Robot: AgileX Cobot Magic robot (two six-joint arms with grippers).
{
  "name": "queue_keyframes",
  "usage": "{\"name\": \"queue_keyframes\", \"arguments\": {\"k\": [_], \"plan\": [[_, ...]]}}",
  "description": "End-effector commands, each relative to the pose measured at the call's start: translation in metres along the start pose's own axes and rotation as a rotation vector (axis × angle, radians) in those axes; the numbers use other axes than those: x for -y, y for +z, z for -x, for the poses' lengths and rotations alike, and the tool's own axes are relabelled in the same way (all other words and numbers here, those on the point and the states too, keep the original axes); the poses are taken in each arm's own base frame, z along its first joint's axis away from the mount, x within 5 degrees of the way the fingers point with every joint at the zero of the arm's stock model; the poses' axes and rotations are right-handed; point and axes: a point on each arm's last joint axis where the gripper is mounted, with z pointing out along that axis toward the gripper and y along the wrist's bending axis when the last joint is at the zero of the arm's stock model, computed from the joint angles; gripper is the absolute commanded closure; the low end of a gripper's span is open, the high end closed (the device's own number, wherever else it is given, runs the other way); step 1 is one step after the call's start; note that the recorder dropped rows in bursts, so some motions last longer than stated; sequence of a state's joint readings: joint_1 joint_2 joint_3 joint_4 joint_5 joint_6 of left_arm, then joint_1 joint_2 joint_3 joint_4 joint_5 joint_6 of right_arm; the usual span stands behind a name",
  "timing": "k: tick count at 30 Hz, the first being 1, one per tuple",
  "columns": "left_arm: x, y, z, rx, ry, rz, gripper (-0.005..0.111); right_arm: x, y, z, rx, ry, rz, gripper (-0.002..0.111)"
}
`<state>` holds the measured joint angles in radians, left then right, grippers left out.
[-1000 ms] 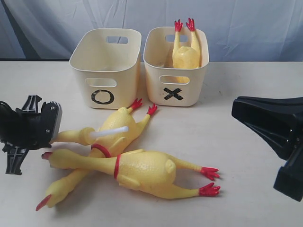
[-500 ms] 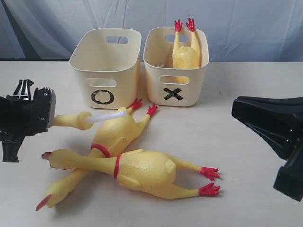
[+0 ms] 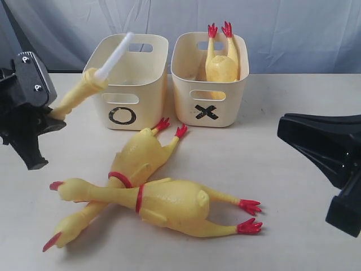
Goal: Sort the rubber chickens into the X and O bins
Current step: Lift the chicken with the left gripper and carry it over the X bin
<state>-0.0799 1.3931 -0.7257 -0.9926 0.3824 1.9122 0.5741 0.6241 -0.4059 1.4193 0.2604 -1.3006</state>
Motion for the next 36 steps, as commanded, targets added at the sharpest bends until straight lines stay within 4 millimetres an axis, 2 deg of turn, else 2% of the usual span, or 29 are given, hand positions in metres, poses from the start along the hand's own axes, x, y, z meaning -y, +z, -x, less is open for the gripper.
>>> {"name": "queue_keyframes", "arguments": {"k": [1,4,9,11,15,19,26,36], "plan": [[0.005,-0.018,0.019,0.142,-0.145,-0.046,0.107,0.002,-0.001,0.0,0.007,-0.006,-0.025,0.109],[0.008,-0.031,0.031,0.232,-0.277,-0.084,0.107,0.004,-0.001,0.0,0.011,-0.006,-0.039,0.109],[0.01,-0.038,0.042,0.336,-0.444,-0.143,0.107,0.004,-0.001,0.0,0.011,-0.006,-0.039,0.109],[0.002,-0.039,0.046,0.398,-0.56,-0.091,0.107,0.003,-0.001,0.0,0.01,-0.006,-0.035,0.109],[-0.012,-0.043,0.059,0.495,-0.633,-0.074,0.107,0.003,-0.001,0.0,0.009,-0.006,-0.031,0.109],[-0.03,-0.025,0.073,0.512,-0.619,-0.107,0.107,0.003,-0.001,0.0,0.009,-0.006,-0.032,0.109],[-0.045,0.012,0.092,0.518,-0.619,-0.154,0.107,0.003,-0.001,0.0,0.009,-0.004,-0.031,0.109],[-0.05,0.057,0.133,0.528,-0.584,-0.191,0.107,0.003,-0.001,0.0,0.009,-0.004,-0.033,0.109]]}}
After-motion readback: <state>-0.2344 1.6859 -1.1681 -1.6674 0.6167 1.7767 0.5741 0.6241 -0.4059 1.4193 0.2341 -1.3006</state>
